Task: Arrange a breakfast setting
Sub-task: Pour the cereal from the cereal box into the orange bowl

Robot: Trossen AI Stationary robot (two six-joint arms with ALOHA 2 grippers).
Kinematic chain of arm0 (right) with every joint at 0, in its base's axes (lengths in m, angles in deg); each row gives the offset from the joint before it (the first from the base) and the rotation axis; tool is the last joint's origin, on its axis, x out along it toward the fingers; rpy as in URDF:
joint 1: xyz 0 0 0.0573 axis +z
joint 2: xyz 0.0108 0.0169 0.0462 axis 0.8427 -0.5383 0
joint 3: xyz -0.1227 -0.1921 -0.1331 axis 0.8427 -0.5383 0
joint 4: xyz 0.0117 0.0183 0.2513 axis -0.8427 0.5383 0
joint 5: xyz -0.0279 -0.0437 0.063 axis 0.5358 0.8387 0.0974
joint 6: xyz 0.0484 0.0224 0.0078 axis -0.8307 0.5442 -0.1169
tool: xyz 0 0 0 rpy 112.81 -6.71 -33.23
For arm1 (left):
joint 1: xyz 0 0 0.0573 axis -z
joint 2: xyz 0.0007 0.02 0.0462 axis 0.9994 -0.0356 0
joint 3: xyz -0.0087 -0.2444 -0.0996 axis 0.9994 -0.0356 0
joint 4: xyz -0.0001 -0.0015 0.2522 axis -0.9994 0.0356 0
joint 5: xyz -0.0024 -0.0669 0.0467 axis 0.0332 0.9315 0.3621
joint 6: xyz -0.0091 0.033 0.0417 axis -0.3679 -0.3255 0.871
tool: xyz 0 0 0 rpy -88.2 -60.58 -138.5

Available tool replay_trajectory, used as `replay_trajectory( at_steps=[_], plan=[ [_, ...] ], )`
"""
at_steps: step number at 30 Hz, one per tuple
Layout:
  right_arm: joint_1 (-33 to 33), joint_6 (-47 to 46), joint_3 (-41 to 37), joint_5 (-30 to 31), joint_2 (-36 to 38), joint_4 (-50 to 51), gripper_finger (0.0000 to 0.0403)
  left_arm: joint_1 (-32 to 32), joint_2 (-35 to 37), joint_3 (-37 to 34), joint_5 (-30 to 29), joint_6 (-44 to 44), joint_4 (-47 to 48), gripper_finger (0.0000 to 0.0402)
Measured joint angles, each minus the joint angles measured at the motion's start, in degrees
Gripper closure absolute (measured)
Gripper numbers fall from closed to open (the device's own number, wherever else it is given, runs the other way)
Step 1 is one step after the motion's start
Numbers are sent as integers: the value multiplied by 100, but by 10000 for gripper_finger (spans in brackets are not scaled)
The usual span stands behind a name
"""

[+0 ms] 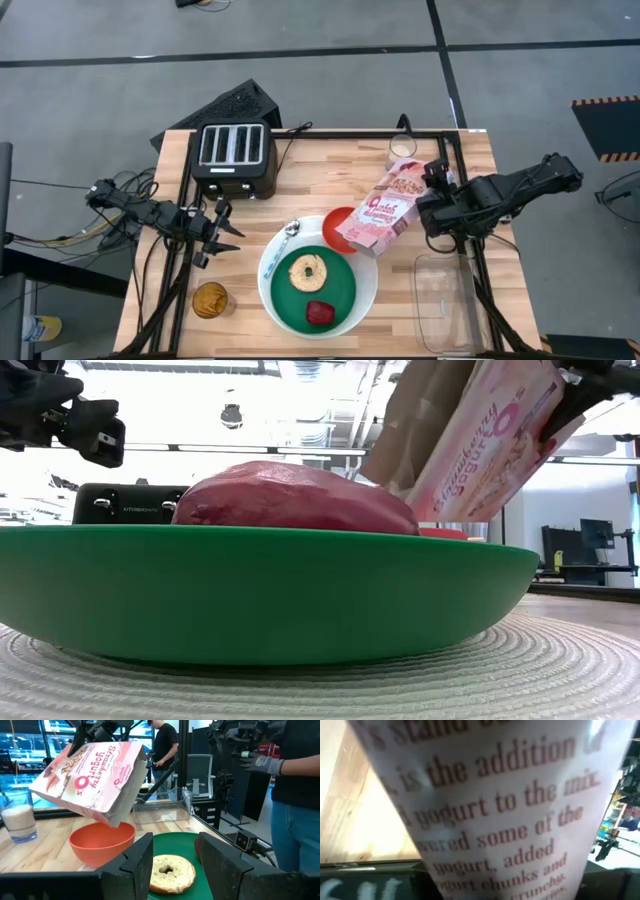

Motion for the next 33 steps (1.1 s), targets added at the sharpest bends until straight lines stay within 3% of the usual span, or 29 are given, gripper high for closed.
replay_trajectory(
  at_steps=[10,17,33],
  plan=[
    [-2,638,447,26,0,-2,206,0,0,2,0,0,0,258],
    [-45,1235,541,394,0,3,206,0,-1,0,0,0,-1,258],
    [-181,1545,541,739,-40,-11,206,0,0,2,0,0,-2,258]
  ],
)
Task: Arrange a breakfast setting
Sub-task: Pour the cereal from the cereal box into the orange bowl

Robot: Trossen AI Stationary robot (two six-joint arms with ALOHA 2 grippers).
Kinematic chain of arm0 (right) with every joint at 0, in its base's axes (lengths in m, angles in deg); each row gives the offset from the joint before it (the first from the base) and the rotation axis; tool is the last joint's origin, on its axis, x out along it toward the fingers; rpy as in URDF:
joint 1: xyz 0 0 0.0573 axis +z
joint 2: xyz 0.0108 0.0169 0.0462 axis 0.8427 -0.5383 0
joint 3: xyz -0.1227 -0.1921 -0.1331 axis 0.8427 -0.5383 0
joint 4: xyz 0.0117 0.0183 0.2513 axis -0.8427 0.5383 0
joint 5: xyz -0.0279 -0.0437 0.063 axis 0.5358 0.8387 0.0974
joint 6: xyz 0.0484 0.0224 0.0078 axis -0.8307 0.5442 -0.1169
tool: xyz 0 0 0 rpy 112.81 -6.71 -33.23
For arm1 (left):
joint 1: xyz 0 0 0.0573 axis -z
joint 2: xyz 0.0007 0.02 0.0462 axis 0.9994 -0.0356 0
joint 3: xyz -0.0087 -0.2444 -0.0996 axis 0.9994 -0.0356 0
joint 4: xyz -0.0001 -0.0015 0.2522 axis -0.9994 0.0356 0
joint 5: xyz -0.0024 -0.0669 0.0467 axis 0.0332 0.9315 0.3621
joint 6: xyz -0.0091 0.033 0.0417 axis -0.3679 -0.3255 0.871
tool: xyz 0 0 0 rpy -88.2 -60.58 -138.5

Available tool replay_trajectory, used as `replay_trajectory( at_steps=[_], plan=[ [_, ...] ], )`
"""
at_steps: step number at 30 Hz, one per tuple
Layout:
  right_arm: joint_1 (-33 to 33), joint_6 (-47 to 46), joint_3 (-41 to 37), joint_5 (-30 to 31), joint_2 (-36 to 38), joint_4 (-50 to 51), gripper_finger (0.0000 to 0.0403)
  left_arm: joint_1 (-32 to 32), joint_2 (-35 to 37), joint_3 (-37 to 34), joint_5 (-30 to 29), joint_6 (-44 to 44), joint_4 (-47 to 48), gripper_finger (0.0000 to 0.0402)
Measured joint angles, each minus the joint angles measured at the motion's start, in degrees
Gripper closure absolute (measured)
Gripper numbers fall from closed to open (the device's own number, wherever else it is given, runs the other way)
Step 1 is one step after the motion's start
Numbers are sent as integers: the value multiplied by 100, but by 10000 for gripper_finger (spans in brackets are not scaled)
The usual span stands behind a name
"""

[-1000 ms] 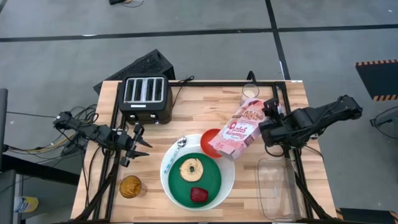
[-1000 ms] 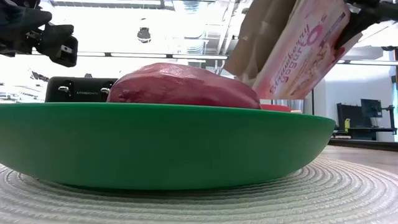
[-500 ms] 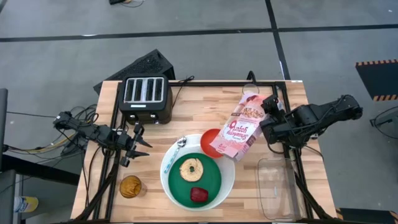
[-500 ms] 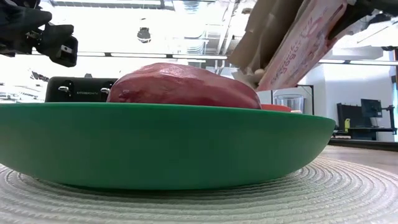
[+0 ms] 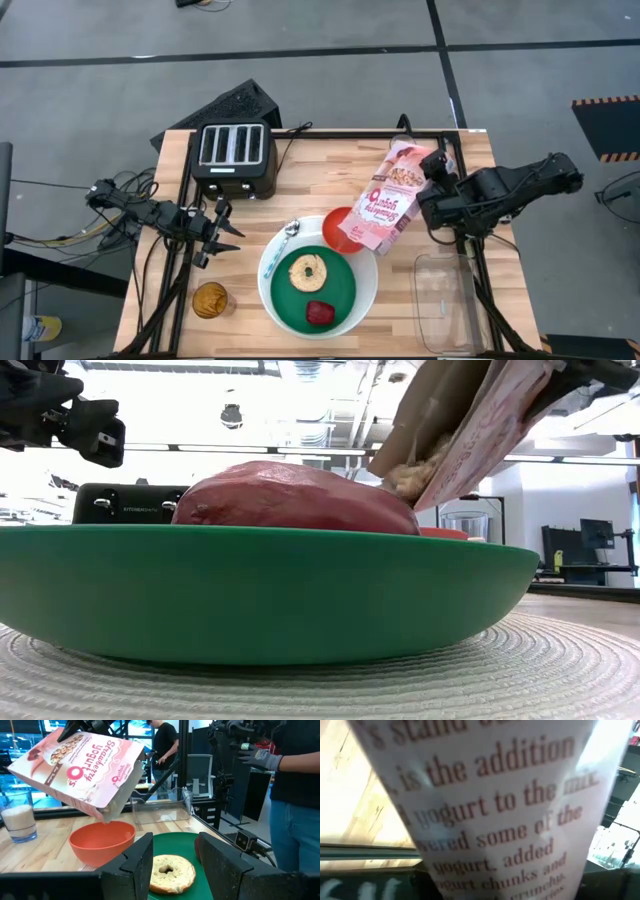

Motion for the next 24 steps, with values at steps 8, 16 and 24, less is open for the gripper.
replay_trajectory(
  at_steps=[8,16,24],
  plan=[
    [-280,12,0,116,2,11,206,0,0,0,0,0,2,258],
    [-427,292,0,284,2,-42,206,0,-1,-2,0,0,1,258],
    [-410,303,0,262,2,-29,206,0,-1,0,0,0,1,258]
  ],
)
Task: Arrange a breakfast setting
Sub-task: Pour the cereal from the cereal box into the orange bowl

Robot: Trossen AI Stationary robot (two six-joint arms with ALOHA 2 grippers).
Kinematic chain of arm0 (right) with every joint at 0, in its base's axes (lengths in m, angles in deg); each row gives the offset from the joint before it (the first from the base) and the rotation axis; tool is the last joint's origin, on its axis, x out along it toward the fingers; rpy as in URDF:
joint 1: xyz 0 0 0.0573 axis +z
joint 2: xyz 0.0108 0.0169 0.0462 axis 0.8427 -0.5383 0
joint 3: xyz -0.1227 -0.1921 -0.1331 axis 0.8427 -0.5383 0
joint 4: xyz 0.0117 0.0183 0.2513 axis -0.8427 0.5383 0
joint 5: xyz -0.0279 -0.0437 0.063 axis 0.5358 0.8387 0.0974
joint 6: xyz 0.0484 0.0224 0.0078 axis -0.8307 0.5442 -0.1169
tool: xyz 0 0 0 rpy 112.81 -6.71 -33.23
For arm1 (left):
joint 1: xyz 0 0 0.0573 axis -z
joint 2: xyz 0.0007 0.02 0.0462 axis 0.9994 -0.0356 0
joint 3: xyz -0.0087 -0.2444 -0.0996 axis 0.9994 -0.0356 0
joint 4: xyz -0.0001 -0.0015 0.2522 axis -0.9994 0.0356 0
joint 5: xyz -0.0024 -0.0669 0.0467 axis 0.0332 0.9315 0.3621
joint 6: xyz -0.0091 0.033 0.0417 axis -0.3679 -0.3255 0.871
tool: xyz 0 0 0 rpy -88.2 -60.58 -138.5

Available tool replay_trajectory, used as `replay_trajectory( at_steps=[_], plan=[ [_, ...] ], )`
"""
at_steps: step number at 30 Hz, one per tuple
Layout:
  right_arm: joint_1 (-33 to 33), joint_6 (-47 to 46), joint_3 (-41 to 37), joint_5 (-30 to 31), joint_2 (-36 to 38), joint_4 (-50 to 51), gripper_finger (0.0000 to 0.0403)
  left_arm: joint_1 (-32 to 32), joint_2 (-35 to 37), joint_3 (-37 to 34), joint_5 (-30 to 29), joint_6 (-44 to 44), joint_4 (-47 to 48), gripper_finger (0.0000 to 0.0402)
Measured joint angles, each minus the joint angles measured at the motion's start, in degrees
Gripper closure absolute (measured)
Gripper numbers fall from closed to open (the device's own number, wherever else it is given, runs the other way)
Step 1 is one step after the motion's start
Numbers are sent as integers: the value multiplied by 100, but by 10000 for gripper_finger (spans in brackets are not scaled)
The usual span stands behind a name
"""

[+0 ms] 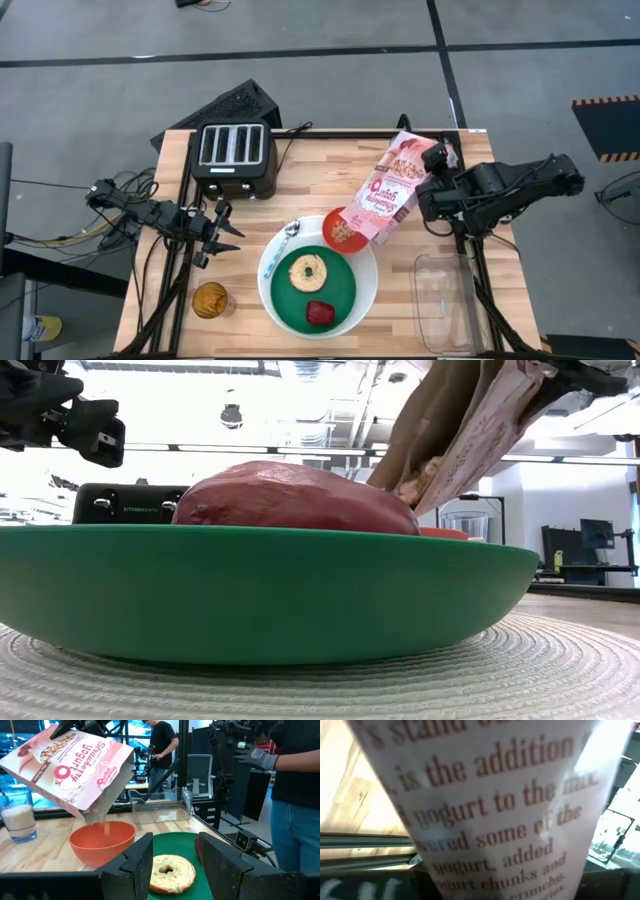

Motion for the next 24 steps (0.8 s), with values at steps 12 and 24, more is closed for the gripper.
replay_trajectory(
  at_steps=[12,24],
  plan=[
    [-62,243,0,51,2,5,206,0,1,-1,0,0,0,258],
    [-77,189,0,42,2,34,206,-2,1,-1,0,0,-1,258]
  ],
)
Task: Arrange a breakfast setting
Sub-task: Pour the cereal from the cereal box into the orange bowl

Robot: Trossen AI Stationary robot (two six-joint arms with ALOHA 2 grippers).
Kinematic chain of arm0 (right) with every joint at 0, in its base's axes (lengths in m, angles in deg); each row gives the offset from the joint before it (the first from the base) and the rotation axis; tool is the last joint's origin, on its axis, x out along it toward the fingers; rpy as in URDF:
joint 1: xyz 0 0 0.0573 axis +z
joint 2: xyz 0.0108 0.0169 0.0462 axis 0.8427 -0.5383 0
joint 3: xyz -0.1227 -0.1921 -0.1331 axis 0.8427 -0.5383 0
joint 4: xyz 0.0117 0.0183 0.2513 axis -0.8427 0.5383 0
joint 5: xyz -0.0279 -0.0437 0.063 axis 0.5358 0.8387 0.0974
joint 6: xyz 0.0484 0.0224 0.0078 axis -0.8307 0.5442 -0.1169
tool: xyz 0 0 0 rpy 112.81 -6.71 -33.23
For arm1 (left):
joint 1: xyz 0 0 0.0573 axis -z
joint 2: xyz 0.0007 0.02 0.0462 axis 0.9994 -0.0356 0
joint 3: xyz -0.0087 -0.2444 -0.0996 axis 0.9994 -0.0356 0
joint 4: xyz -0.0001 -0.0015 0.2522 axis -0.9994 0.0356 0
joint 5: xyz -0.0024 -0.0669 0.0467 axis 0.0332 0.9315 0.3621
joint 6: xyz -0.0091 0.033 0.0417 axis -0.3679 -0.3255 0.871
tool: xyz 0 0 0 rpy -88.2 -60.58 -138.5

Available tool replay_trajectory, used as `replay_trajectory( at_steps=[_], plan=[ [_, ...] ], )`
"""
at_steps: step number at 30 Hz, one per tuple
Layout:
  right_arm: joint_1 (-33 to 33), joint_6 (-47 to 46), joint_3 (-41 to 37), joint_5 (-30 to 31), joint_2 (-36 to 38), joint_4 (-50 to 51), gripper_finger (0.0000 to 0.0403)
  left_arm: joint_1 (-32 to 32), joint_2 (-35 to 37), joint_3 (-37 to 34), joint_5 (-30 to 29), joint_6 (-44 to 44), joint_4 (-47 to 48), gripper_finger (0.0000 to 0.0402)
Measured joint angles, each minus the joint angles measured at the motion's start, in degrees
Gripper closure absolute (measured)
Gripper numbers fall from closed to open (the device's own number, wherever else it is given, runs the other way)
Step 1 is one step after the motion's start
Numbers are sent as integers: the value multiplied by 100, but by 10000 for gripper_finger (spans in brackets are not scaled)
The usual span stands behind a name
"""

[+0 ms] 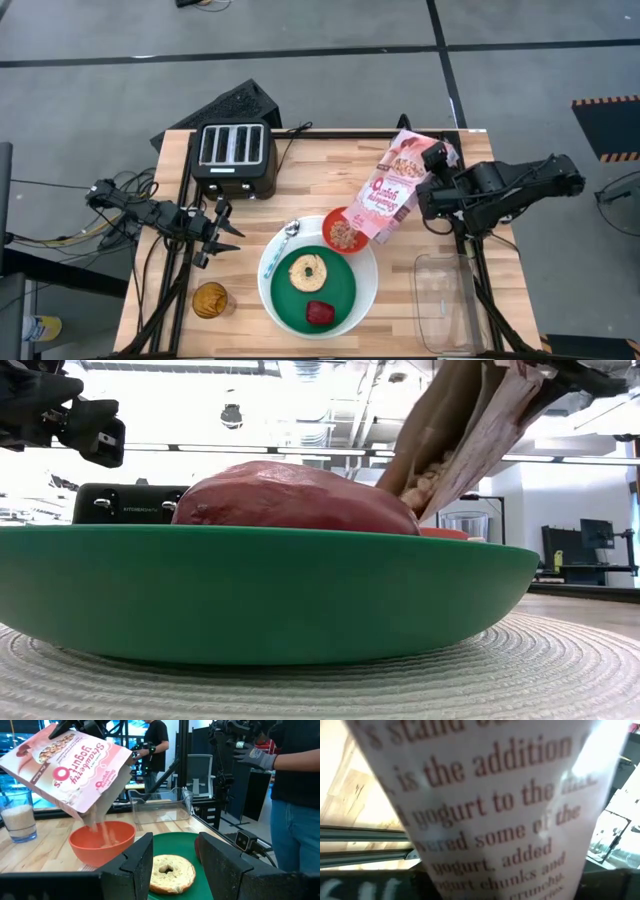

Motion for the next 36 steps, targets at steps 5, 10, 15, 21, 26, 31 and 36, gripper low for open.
replay_trajectory(
  at_steps=[5,10,15,21,26,31,36],
  plan=[
    [6,-15,0,-2,0,-1,206,2,-1,0,0,0,1,258],
    [-43,111,0,4,0,-12,206,2,-2,-1,0,0,2,258],
    [9,105,0,4,0,-20,206,2,0,-1,0,0,1,258],
    [0,103,0,6,0,-24,206,2,-2,-1,0,0,1,258],
    [6,96,0,4,0,-23,206,2,-2,2,0,0,2,258],
    [76,126,0,11,0,-25,206,2,-2,-1,0,0,1,258],
    [-11,140,0,33,0,-18,206,2,0,0,0,0,0,258]
  ],
)
